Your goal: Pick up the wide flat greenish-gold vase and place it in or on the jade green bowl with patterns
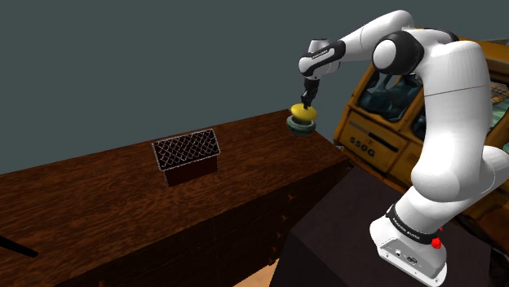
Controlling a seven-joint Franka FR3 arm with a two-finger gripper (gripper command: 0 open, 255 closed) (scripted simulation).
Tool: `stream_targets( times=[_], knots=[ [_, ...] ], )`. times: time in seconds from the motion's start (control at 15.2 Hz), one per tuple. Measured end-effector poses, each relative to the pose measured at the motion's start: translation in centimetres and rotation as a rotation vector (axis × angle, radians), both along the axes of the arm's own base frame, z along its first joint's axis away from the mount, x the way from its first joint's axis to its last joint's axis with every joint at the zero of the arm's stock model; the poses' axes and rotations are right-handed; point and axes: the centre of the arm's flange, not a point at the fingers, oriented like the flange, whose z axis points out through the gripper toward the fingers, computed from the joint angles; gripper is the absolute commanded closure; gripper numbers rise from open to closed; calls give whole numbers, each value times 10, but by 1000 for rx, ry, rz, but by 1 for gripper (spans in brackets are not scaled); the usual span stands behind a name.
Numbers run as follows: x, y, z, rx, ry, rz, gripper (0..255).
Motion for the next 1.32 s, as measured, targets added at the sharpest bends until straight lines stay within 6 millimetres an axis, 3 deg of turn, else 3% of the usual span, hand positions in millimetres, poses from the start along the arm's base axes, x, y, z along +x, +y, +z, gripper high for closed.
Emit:
stream_targets(
  times=[0.33, 0.66, 0.73, 1.12, 1.32],
  knots=[
    [0, -1, -23, 0, 0, 0, 255],
    [0, -1, -26, 0, 0, 0, 255],
    [0, -1, -26, 0, 0, 0, 0],
    [0, -1, -25, 0, -1, 0, 0],
    [1, 3, 2, -1, -1, 0, 0]
  ],
)
